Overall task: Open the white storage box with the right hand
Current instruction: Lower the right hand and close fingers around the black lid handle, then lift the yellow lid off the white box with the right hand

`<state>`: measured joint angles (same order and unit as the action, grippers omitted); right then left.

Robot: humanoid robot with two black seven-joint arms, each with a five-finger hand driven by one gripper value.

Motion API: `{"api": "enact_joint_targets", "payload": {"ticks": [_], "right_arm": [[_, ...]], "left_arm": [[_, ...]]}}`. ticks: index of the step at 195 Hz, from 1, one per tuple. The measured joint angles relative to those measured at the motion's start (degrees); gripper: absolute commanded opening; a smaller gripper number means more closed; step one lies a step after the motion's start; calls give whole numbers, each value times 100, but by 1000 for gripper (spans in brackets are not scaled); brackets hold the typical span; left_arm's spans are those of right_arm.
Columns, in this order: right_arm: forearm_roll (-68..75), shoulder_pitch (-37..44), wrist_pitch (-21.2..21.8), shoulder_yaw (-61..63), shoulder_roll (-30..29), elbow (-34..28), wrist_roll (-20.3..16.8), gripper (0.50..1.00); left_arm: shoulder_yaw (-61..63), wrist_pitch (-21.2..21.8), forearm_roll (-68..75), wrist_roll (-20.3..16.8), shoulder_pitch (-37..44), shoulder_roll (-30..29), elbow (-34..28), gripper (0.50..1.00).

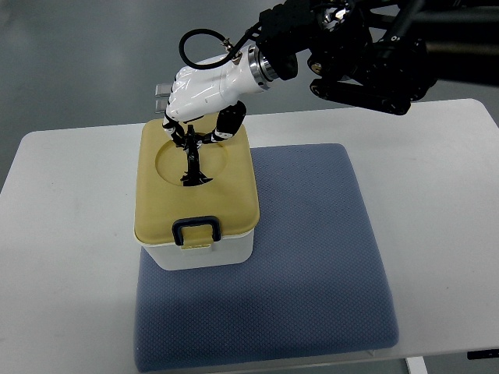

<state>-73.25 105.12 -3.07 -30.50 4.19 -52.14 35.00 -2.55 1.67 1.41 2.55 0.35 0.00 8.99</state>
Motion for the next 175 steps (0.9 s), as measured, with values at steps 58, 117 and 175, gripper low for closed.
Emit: {"api": "enact_joint_targets", "payload": {"ticks": [58, 117, 175], "right_arm": [[4, 27, -44, 0, -1, -196, 0, 611], [-25, -22, -75, -6, -6, -189, 0, 500], [-22, -61, -462, 7, -32, -179, 0, 500]], "left_arm": [[0, 0, 0, 0, 0, 0, 3, 1000], [0, 0, 0, 0, 0, 0, 1, 1000], [0, 0, 0, 0, 0, 0, -1, 1000]]}}
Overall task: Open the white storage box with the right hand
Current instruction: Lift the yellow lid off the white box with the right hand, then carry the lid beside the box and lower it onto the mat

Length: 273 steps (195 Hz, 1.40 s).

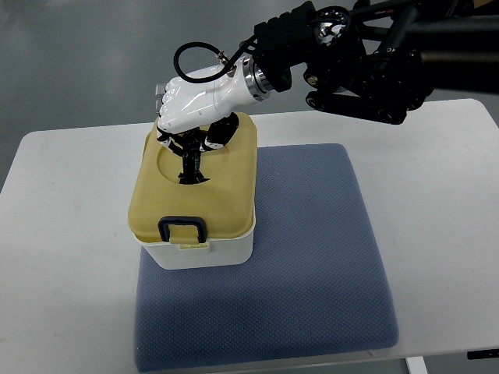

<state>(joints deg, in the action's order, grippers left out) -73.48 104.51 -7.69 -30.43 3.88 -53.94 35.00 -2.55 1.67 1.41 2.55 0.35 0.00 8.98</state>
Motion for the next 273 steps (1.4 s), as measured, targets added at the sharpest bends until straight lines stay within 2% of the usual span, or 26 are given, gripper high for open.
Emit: {"api": "enact_joint_targets", "payload": {"ticks": [29, 69, 139, 209, 236, 273], "right_arm": [[54, 0, -232, 168, 9, -2, 1, 500], [109, 34, -252, 566, 236, 1, 1, 500], [71, -267, -224, 665, 1636, 59, 0, 500], [-708, -1377, -224, 1413, 3049, 59, -1, 500], [-1119, -1980, -225, 1721, 3283, 54, -1, 500], [-1252, -2566, -289, 1770, 3312, 57, -1, 500]], "left_arm": [[0, 0, 0, 0, 0, 0, 0, 1000], [0, 0, 1, 0, -1, 0, 0, 1000], [0, 0, 1, 0, 0, 0, 2, 1000], [0, 0, 0, 0, 0, 0, 2, 1000], [0, 0, 0, 0, 0, 0, 2, 1000], [0, 0, 0, 0, 0, 0, 2, 1000]]}}
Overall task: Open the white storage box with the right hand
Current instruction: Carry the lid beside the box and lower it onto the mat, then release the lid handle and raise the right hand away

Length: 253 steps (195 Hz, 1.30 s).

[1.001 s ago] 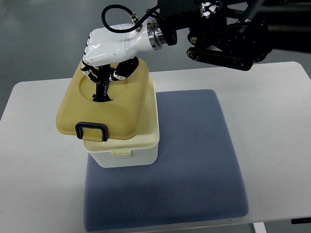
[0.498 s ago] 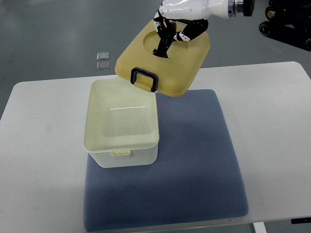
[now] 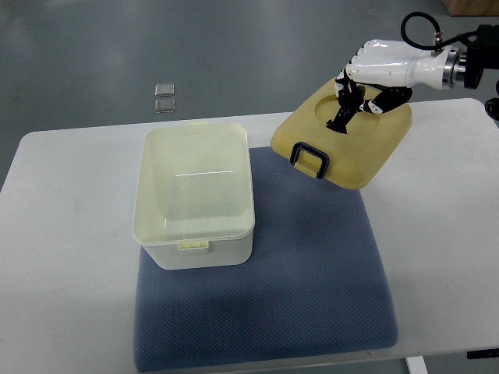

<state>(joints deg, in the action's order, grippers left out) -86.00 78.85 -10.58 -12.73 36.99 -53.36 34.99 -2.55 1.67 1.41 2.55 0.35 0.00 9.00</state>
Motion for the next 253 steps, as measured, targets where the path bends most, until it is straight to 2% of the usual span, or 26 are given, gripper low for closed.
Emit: {"api": "enact_joint_targets", "payload": {"ticks": [51, 108, 123, 130, 147, 155, 168, 226, 241, 253], "right_arm": [[-590, -396, -369, 6, -229, -49, 1, 500], [-791, -709, -516, -1, -633, -63, 1, 500], [-816, -807, -542, -7, -734, -51, 1, 580], [-819, -847, -549, -7, -782, -35, 1, 643], [-822, -894, -554, -7, -870, 1, 1, 723], [-822, -894, -554, -3, -881, 22, 1, 750], [-821, -863, -535, 1, -859, 65, 2, 754], [-439, -436, -247, 371, -438, 150, 2, 752], [-139, -440, 163, 882, -325, 152, 1, 748], [144, -516, 787, 1552, -282, 153, 0, 746]], "left_arm": [[0, 0, -1, 0, -2, 0, 0, 1000], [0, 0, -1, 0, -1, 0, 0, 1000], [0, 0, -1, 0, 0, 0, 0, 1000], [0, 0, -1, 0, 1, 0, 0, 1000], [0, 0, -1, 0, 0, 0, 0, 1000], [0, 0, -1, 0, 0, 0, 0, 1000], [0, 0, -1, 0, 1, 0, 0, 1000], [0, 0, -1, 0, 1, 0, -2, 1000], [0, 0, -1, 0, 0, 0, -2, 1000], [0, 0, -1, 0, 0, 0, -2, 1000]]}}
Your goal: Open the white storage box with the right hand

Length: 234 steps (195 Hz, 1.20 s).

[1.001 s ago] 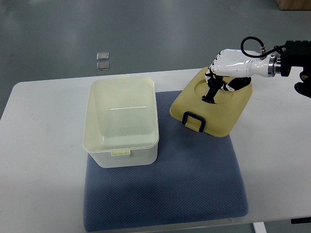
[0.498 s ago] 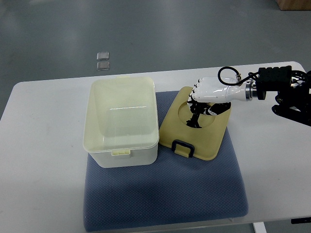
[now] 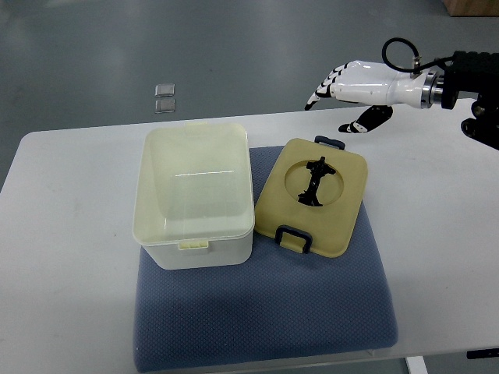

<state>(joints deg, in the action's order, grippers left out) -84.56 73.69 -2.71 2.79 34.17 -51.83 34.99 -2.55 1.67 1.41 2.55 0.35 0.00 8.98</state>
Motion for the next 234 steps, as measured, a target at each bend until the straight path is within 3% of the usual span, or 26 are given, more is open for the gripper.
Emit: {"api": "enact_joint_targets", "payload": {"ticks": [30, 55, 63, 75, 85, 100, 127, 172, 234], "right_arm": [[664, -714, 1622, 2389, -81, 42, -1, 746], [1190, -1596, 2305, 4520, -497, 90, -111, 772], [1362, -1823, 2359, 5019, -690, 143, -376, 829], [1663, -2080, 2370, 5595, -946, 281, -890, 864], [2003, -2230, 2369, 5899, -1094, 456, -1278, 928], [2684, -2403, 2366, 6086, -1214, 809, -1703, 930], [3881, -2666, 2363, 6125, -1280, 1440, -2109, 930], [4552, -3161, 2410, 6172, -1505, 1766, -2392, 930], [4632, -3300, 2421, 6207, -1662, 1772, -2379, 930]], "left_arm": [[0, 0, 0, 0, 1, 0, 0, 1000], [0, 0, 0, 0, -1, 0, 0, 1000], [0, 0, 0, 0, -1, 0, 0, 1000], [0, 0, 0, 1, 1, 0, 0, 1000], [0, 0, 0, 0, 0, 0, 0, 1000], [0, 0, 1, 0, 1, 0, 0, 1000], [0, 0, 1, 0, -1, 0, 1, 1000], [0, 0, 1, 0, 1, 0, 1, 1000], [0, 0, 1, 0, 0, 0, 1, 1000]]}}
